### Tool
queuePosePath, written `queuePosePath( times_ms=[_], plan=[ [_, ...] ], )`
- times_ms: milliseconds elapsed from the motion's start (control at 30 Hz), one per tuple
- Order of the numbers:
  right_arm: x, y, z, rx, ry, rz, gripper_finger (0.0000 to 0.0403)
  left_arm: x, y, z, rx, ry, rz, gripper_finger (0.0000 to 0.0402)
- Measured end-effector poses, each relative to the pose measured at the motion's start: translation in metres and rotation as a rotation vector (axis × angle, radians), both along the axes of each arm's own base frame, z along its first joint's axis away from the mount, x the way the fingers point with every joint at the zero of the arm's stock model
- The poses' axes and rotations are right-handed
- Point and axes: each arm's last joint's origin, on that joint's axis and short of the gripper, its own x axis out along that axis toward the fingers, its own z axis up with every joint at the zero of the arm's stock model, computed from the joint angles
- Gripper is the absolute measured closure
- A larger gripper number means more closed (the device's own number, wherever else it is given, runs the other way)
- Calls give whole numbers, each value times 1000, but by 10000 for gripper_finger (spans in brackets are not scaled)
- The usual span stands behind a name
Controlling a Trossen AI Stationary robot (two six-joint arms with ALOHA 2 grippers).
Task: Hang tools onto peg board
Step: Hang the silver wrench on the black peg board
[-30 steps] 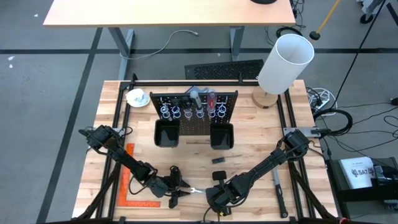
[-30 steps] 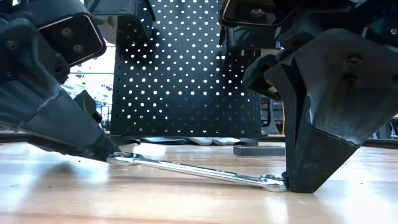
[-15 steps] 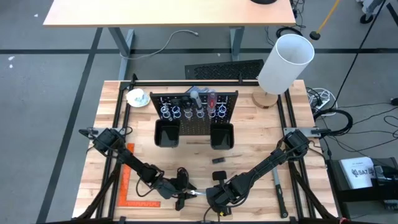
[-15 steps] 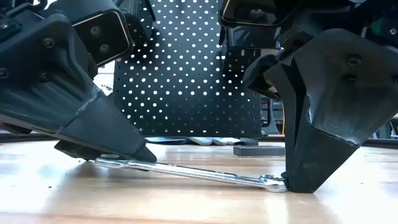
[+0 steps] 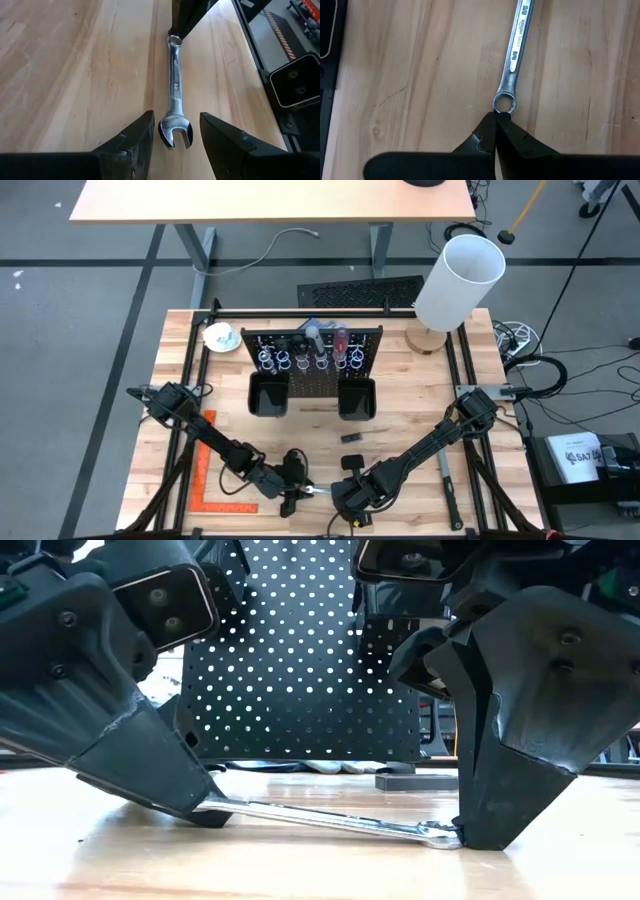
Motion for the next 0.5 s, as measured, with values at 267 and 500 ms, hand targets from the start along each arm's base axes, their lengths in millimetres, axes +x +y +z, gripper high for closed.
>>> queuePosePath(
  times_ms=[267, 500],
  plan=[
    [0, 0, 0, 0, -1, 0, 403, -2, 1, -3, -17, 50, 13, 231],
    [0, 0, 0, 1, -3, 1, 403, -3, 1, -4, -7, 59, 8, 264]
  ],
)
